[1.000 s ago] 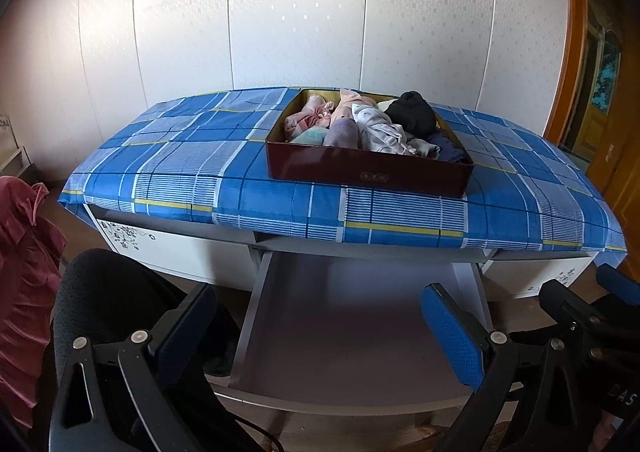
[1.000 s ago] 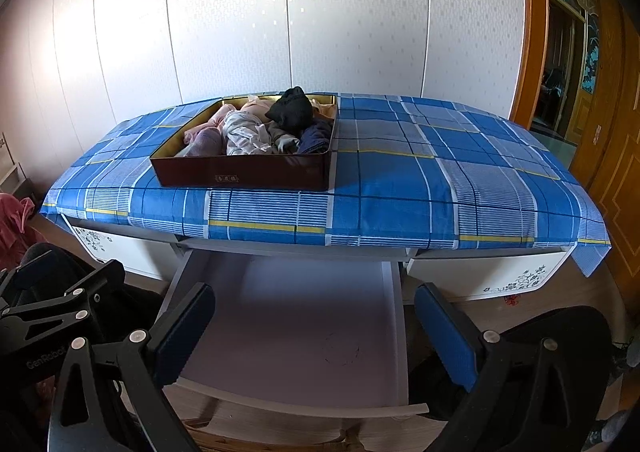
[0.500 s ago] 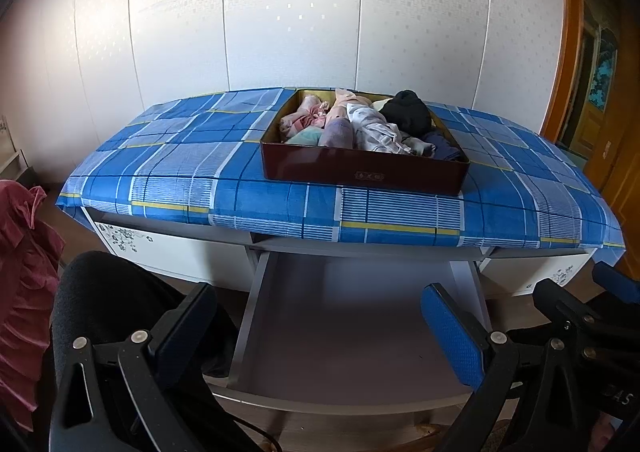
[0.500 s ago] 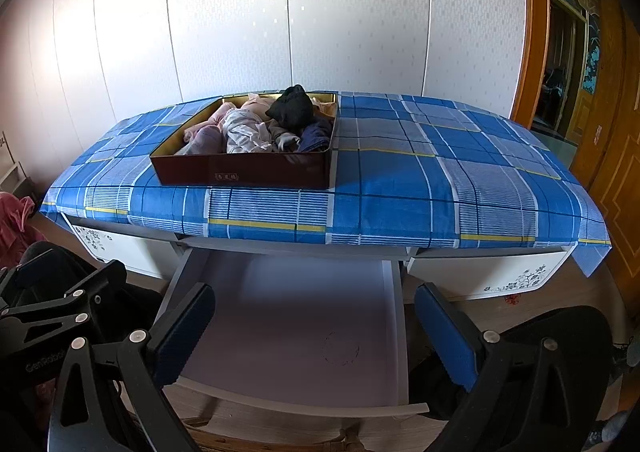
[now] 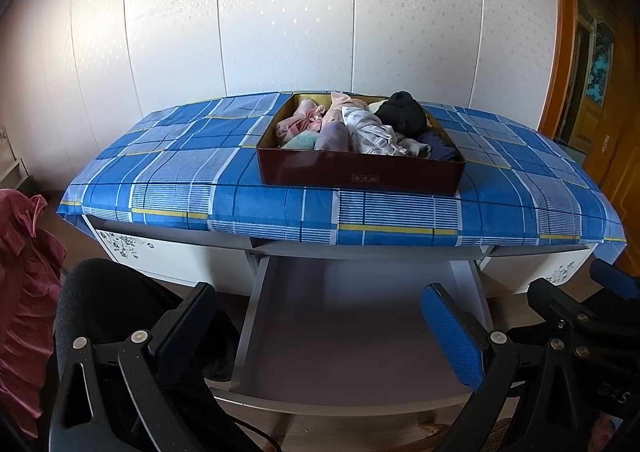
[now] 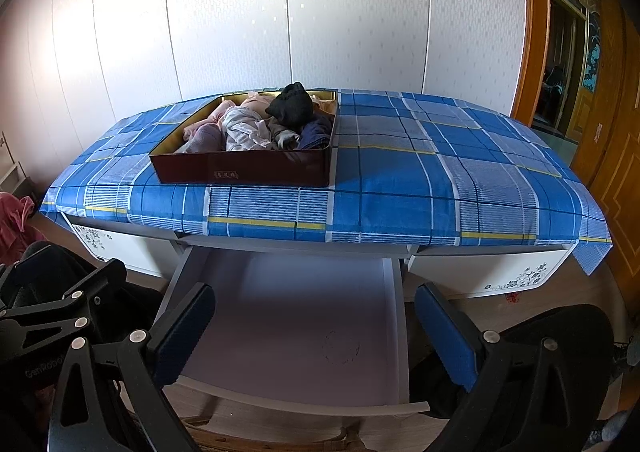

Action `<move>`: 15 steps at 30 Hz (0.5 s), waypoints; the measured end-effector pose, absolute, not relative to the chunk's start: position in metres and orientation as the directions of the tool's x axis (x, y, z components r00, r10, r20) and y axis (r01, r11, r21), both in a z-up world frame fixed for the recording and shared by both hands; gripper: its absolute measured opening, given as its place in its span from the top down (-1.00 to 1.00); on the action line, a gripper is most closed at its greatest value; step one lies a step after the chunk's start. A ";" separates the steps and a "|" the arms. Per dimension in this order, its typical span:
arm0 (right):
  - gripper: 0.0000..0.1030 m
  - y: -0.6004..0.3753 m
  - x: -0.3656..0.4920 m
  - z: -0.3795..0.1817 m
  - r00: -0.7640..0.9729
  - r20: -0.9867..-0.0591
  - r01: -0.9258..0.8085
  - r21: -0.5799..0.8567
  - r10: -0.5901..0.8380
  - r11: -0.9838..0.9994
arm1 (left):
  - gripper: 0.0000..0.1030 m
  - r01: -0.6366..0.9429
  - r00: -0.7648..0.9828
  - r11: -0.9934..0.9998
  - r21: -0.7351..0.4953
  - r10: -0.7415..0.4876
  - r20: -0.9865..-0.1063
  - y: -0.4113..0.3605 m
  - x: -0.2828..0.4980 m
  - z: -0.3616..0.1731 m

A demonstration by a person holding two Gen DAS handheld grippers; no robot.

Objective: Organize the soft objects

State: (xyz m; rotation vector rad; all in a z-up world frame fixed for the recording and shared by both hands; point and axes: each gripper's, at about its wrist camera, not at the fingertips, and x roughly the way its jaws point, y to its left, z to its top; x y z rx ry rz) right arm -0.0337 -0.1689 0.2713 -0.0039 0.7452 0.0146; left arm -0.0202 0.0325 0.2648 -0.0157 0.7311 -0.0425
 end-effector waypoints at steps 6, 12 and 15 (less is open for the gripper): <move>-0.97 -0.169 -0.033 0.270 0.733 -0.680 -0.014 0.003 0.013 1.000 | -0.99 0.032 0.743 0.999 -0.029 -0.043 -0.668 0.032 -0.020 0.265; -0.97 -0.170 -0.033 0.270 0.731 -0.682 -0.015 0.006 0.015 1.000 | -0.99 0.034 0.744 0.999 -0.027 -0.043 -0.667 0.032 -0.021 0.266; -0.97 -0.170 -0.032 0.270 0.730 -0.683 -0.015 0.007 0.016 1.000 | -0.99 0.037 0.744 0.999 -0.025 -0.044 -0.666 0.031 -0.021 0.266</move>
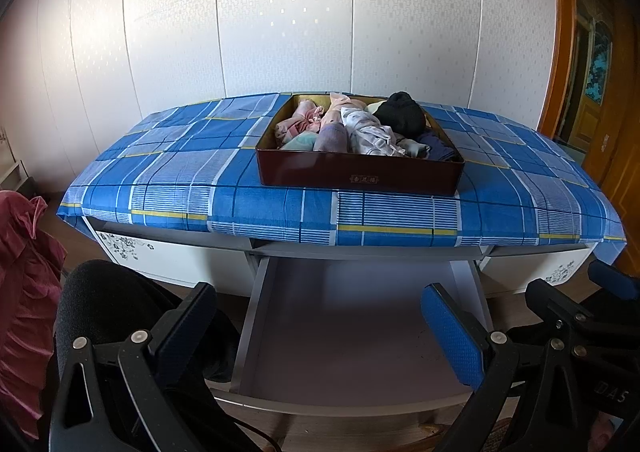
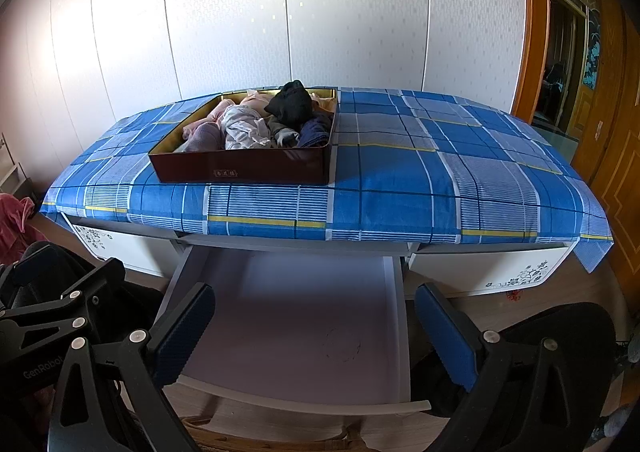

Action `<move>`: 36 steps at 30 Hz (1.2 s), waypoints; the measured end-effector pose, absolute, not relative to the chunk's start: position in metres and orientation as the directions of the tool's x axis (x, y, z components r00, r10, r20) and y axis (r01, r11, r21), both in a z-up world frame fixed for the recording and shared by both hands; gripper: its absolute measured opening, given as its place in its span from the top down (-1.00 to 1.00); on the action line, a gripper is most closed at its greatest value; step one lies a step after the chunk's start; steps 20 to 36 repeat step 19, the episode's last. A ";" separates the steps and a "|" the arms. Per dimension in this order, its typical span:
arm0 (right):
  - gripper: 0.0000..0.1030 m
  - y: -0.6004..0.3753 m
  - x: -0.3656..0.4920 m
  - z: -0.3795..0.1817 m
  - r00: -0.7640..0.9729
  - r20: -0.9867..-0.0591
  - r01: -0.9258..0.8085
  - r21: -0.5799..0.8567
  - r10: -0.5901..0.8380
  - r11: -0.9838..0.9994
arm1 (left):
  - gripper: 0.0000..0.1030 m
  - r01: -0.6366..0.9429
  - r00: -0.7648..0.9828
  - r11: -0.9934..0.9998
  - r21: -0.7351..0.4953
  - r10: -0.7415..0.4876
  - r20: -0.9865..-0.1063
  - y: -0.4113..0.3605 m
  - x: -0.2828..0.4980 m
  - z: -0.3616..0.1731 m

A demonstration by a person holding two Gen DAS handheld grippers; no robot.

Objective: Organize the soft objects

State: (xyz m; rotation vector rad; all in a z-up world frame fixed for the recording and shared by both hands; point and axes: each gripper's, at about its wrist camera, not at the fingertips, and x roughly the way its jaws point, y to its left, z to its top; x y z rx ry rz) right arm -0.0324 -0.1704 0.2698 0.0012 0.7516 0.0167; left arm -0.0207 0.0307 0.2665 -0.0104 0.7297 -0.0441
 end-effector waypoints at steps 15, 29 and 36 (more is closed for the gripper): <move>-0.97 -0.170 -0.032 0.268 0.726 -0.688 -0.012 0.011 0.016 1.000 | -0.99 0.049 0.737 0.998 -0.037 -0.061 -0.673 0.028 -0.020 0.263; -0.97 -0.170 -0.032 0.268 0.724 -0.690 -0.010 0.013 0.016 1.000 | -0.99 0.050 0.734 0.998 -0.040 -0.064 -0.676 0.028 -0.019 0.262; -0.97 -0.170 -0.032 0.268 0.724 -0.690 -0.010 0.013 0.016 1.000 | -0.99 0.050 0.734 0.998 -0.040 -0.064 -0.676 0.028 -0.019 0.262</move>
